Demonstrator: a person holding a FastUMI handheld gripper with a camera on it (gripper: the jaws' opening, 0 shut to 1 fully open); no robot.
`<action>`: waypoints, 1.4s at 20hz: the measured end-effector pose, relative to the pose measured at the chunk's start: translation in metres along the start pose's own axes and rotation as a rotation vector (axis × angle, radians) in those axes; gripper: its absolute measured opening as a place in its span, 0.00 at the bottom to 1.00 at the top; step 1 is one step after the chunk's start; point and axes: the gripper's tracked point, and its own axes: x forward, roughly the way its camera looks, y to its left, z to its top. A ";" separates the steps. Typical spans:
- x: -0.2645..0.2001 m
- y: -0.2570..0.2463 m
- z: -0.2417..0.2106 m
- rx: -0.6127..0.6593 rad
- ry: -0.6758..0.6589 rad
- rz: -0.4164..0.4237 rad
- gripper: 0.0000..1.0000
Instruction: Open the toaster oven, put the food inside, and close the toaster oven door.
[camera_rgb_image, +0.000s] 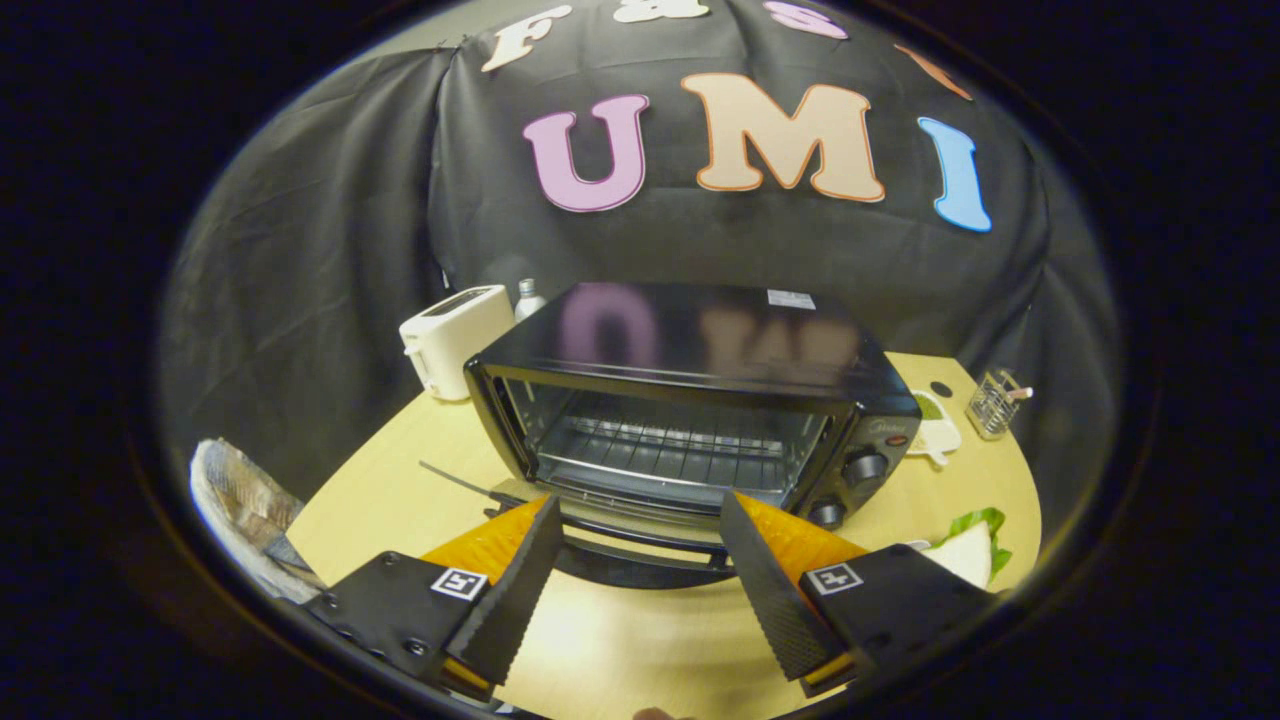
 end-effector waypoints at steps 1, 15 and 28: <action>-0.002 0.001 -0.006 -0.004 0.013 0.003 1.00; -0.005 0.020 -0.091 -0.074 0.213 0.079 1.00; 0.018 0.016 -0.140 -0.146 0.301 0.079 1.00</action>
